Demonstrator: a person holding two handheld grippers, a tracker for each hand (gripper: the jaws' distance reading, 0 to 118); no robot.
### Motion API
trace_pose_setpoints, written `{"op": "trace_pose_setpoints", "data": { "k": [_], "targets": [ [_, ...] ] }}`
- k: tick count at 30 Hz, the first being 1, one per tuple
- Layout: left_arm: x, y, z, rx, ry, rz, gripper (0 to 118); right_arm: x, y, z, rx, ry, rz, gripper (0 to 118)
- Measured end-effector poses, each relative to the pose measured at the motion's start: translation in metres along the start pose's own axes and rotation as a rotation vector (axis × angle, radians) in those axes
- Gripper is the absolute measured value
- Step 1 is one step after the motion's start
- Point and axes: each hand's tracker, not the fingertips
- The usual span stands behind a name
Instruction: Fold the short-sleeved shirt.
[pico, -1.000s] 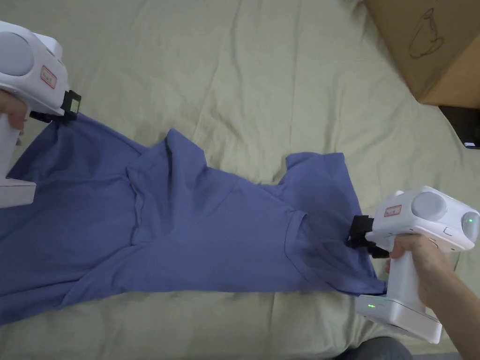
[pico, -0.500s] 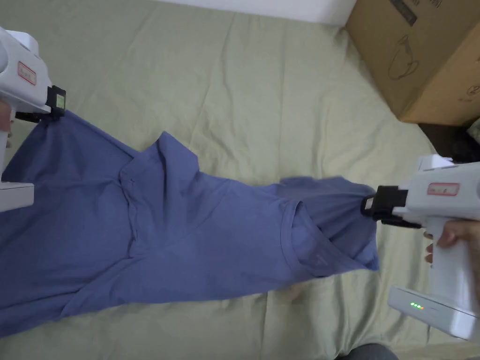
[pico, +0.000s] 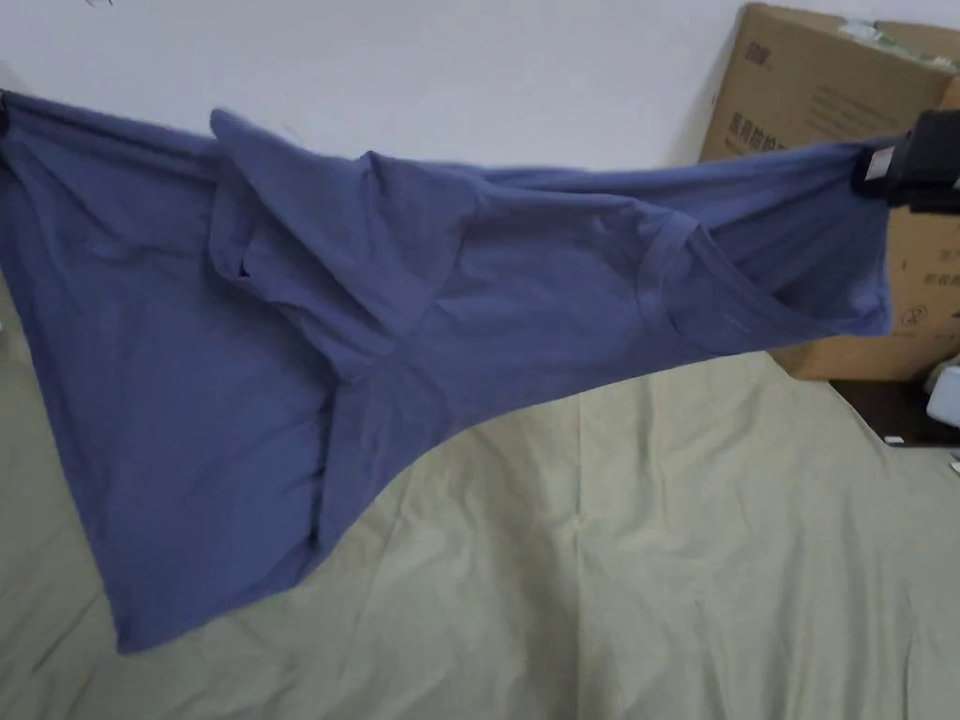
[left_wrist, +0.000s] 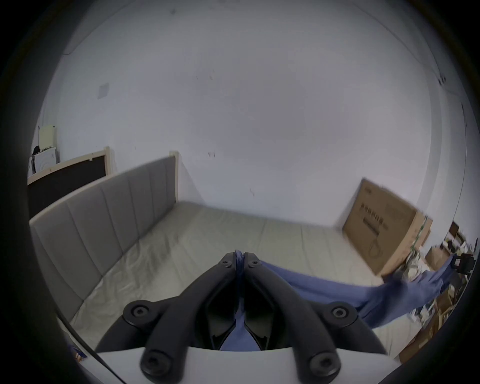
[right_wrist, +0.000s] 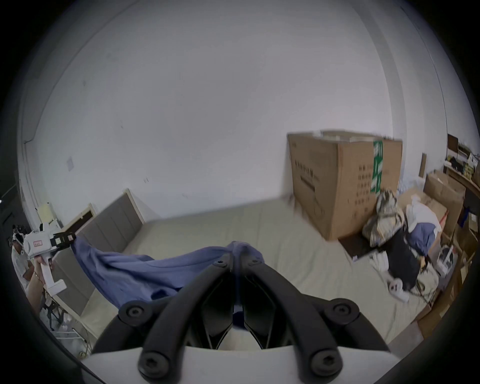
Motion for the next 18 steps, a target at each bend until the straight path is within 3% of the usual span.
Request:
{"op": "trace_pose_setpoints", "data": {
  "k": [9,18],
  "targets": [
    [-0.032,0.044,0.064,0.151,-0.001,0.014,0,-0.023,0.054,0.04,0.081,0.061,0.023,3],
    [-0.037,0.046,0.07,0.163,0.064,0.02,0,-0.041,0.062,0.038,0.061,0.069,0.057,3]
  ]
}}
